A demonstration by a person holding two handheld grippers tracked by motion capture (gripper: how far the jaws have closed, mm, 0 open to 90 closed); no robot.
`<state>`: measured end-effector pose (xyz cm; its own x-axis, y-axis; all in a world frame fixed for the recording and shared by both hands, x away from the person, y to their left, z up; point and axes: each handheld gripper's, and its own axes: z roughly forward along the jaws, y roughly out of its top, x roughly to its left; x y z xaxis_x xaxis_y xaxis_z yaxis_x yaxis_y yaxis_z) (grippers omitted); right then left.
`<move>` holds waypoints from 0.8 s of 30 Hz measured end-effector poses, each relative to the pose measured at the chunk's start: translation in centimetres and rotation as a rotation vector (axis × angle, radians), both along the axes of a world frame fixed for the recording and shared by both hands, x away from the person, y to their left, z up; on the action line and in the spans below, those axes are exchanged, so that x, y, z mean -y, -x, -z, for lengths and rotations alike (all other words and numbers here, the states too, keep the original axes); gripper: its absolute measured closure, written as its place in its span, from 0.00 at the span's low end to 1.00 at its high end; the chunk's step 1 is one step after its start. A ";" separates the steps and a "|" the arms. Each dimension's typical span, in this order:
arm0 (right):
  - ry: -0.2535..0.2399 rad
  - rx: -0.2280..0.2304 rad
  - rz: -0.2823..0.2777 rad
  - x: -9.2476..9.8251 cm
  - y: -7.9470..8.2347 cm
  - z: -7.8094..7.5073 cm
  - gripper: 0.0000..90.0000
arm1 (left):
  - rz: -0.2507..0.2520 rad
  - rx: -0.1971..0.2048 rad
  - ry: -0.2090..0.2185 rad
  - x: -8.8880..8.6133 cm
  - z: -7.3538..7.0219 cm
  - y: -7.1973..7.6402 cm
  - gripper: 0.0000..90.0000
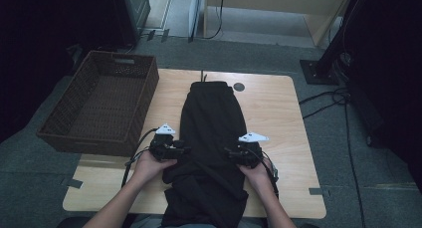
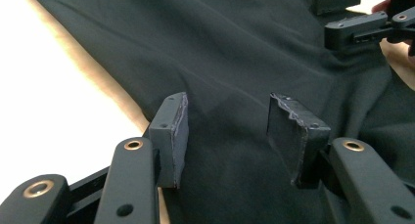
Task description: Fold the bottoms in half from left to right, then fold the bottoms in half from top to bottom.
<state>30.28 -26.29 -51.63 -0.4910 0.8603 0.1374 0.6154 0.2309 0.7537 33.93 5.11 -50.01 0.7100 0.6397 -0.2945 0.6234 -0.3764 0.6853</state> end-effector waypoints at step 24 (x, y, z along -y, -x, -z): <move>-0.032 -0.014 0.068 2.2 -7.7 -1.3 0.42 | -0.070 -0.018 -0.037 1.8 -0.9 -9.1 0.47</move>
